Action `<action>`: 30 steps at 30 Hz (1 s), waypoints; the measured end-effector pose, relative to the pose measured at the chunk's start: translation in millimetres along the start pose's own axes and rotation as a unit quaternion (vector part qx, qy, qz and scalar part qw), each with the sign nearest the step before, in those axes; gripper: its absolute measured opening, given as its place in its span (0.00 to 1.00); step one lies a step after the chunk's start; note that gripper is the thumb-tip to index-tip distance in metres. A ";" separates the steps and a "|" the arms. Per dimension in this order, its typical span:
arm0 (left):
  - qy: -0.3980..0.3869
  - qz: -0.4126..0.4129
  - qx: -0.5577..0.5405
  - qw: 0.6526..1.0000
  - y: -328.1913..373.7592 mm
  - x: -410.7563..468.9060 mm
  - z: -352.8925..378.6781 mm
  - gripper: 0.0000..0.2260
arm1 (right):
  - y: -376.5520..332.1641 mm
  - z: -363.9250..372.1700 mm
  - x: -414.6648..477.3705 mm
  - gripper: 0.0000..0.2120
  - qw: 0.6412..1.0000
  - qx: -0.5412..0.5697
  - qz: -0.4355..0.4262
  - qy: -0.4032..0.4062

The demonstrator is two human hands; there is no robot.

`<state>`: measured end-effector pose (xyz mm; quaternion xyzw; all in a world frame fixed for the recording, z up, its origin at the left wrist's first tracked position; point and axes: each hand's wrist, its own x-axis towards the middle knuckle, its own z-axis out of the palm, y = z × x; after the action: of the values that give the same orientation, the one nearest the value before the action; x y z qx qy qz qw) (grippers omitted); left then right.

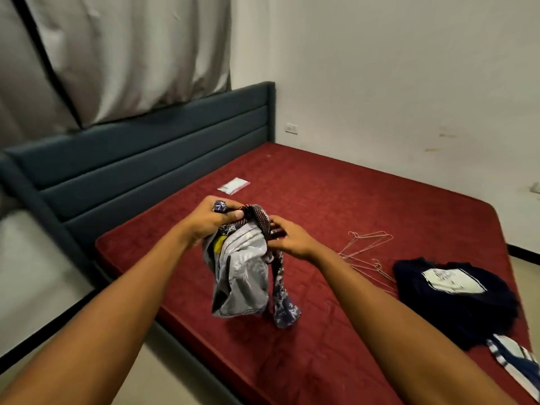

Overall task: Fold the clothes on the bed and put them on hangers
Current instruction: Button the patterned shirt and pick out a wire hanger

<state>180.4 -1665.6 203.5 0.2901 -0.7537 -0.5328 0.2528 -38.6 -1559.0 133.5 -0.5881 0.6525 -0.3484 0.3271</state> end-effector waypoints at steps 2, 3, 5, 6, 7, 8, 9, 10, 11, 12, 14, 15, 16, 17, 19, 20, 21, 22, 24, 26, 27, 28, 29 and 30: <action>-0.005 0.015 0.011 1.000 19.0 -0.4 -13.3 0.11 | -12.6 -3.0 18.4 0.18 0.998 -0.028 -0.051 0.012; -0.004 0.016 0.015 1.000 27.9 -1.6 -23.1 0.12 | -22.8 -8.5 26.9 0.15 0.996 -0.032 -0.077 0.020; -0.004 0.016 0.019 1.000 43.1 -7.4 -43.1 0.14 | -40.0 -22.0 41.1 0.06 0.994 -0.016 -0.110 0.018; -0.004 0.013 0.018 1.000 48.2 -10.7 -53.2 0.14 | -47.5 -30.1 46.9 0.03 0.992 -0.013 -0.125 0.014; 0.000 0.001 0.013 1.000 53.6 -15.2 -63.2 0.13 | -56.7 -37.9 53.2 0.04 0.990 -0.018 -0.140 0.019; 0.012 -0.013 0.013 1.000 59.5 -20.2 -73.4 0.12 | -69.3 -46.0 59.3 0.07 0.987 -0.027 -0.157 0.025; 0.023 -0.032 0.030 0.999 63.6 -25.0 -81.3 0.10 | -80.3 -51.9 64.4 0.09 0.984 -0.035 -0.171 0.036; 0.038 -0.049 0.067 0.996 67.4 -29.0 -90.4 0.09 | -95.2 -56.0 69.0 0.10 0.981 -0.040 -0.186 0.050; 0.046 -0.067 0.123 0.989 70.5 -31.0 -98.6 0.09 | -109.7 -59.2 73.3 0.10 0.977 -0.048 -0.197 0.069; 0.047 -0.083 0.172 0.980 75.3 -33.5 -103.9 0.11 | -123.6 -61.0 77.4 0.10 0.973 -0.057 -0.205 0.087; 0.029 -0.091 0.171 0.981 88.6 -41.6 -104.8 0.17 | -151.4 -59.8 80.6 0.09 0.965 -0.078 -0.228 0.107; 0.015 -0.081 0.126 0.989 96.0 -45.5 -101.3 0.21 | -165.9 -57.4 80.5 0.10 0.960 -0.086 -0.241 0.110; 0.001 -0.074 0.075 0.994 103.0 -48.1 -95.0 0.23 | -178.4 -53.9 79.7 0.10 0.958 -0.092 -0.252 0.106; -0.008 -0.067 0.053 0.996 109.8 -50.7 -87.5 0.24 | -190.0 -50.2 77.5 0.10 0.955 -0.094 -0.261 0.101; 0.021 -0.049 0.108 0.993 114.7 -49.7 -80.8 0.22 | -212.2 -44.3 68.5 0.12 0.950 -0.081 -0.285 0.100; 0.060 -0.031 0.177 0.982 114.5 -46.2 -81.9 0.18 | -221.9 -43.3 62.0 0.14 0.949 -0.063 -0.291 0.101; 0.111 -0.020 0.243 0.963 114.9 -44.8 -83.4 0.12 | -229.2 -43.1 55.7 0.17 0.951 -0.046 -0.289 0.097; 0.164 -0.017 0.283 0.945 115.1 -44.5 -86.9 0.07 | -234.9 -43.9 49.3 0.20 0.954 -0.042 -0.284 0.088; 0.261 0.007 0.302 0.917 122.9 -50.1 -92.1 0.10 | -243.8 -48.8 36.7 0.27 0.947 -0.126 -0.285 0.083; 0.323 0.065 0.314 0.890 137.3 -57.6 -92.5 0.12 | -249.0 -50.6 32.3 0.30 0.903 -0.272 -0.313 0.114; 0.343 0.094 0.328 0.875 145.7 -59.9 -92.2 0.12 | -251.1 -48.9 32.0 0.31 0.877 -0.321 -0.331 0.135; 0.358 0.119 0.346 0.859 156.0 -63.4 -91.8 0.12 | -253.6 -45.8 31.5 0.31 0.857 -0.346 -0.349 0.157; 0.369 0.141 0.372 0.840 166.5 -67.1 -89.8 0.13 | -255.3 -42.5 32.2 0.29 0.847 -0.343 -0.369 0.171; 0.376 0.155 0.401 0.821 175.7 -71.1 -89.9 0.14 | -259.4 -40.2 30.7 0.26 0.848 -0.318 -0.389 0.168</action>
<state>263.0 -1627.9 392.6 0.4228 -0.7825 0.0130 0.4569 64.9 -1603.8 372.6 -0.7982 0.4900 -0.3144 -0.1547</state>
